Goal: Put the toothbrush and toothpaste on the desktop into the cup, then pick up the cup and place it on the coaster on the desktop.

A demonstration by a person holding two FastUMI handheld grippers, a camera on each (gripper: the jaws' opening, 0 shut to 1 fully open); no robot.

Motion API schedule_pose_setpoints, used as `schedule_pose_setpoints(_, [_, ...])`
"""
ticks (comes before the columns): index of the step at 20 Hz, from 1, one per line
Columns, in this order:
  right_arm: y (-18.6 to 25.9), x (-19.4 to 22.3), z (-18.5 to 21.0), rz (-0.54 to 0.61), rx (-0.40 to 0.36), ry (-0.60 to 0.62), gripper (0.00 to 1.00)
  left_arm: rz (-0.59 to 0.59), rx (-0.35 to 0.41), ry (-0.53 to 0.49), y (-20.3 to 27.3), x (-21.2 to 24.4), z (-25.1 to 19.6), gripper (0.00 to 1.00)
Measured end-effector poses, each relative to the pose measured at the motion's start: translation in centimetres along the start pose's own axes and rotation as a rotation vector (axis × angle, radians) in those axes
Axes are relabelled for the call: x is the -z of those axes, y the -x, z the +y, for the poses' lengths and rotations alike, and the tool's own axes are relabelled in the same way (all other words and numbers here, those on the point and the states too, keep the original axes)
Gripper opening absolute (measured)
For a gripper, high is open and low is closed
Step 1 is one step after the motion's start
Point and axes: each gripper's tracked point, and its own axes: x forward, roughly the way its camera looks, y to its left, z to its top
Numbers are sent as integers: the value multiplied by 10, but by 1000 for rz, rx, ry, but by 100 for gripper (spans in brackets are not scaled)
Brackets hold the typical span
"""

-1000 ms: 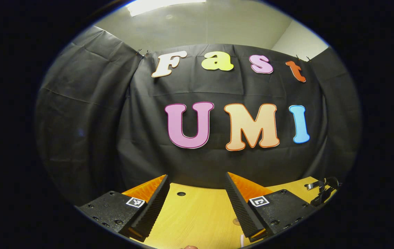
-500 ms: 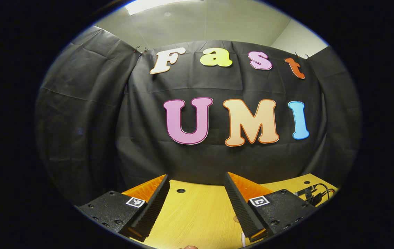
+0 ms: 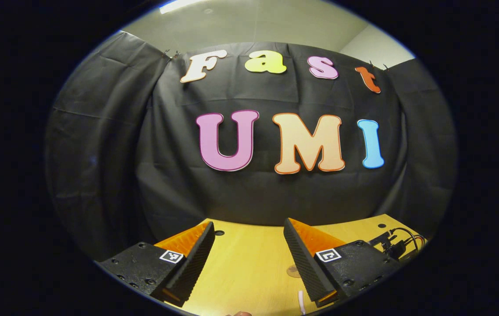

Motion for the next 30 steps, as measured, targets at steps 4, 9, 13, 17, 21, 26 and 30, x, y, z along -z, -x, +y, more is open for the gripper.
schedule_pose_setpoints(4, [4, 10, -9, -2, -16, -41, 15, 87, 49, 20, -4, 30, -22, 93])
schedule_pose_setpoints(9, [9, 19, -15, 0, -31, -56, 15, 217, 97, 57, -7, 72, -45, 94])
schedule_pose_setpoints(13, [7, 23, -14, -1, -44, -71, 15, 338, 134, 68, -10, 111, -62, 94])
schedule_pose_setpoints(17, [6, 24, -12, -6, -60, -91, 15, 491, 169, 81, -10, 156, -78, 94])
schedule_pose_setpoints(21, [6, 24, -13, -11, -64, -73, 15, 652, 181, 100, 1, 198, -88, 95])
schedule_pose_setpoints(26, [6, 24, -12, -13, -85, -72, 15, 770, 199, 39, 9, 238, -101, 95])
schedule_pose_setpoints(30, [5, 24, -11, -13, -101, -75, 15, 877, 210, 17, 15, 262, -108, 95])
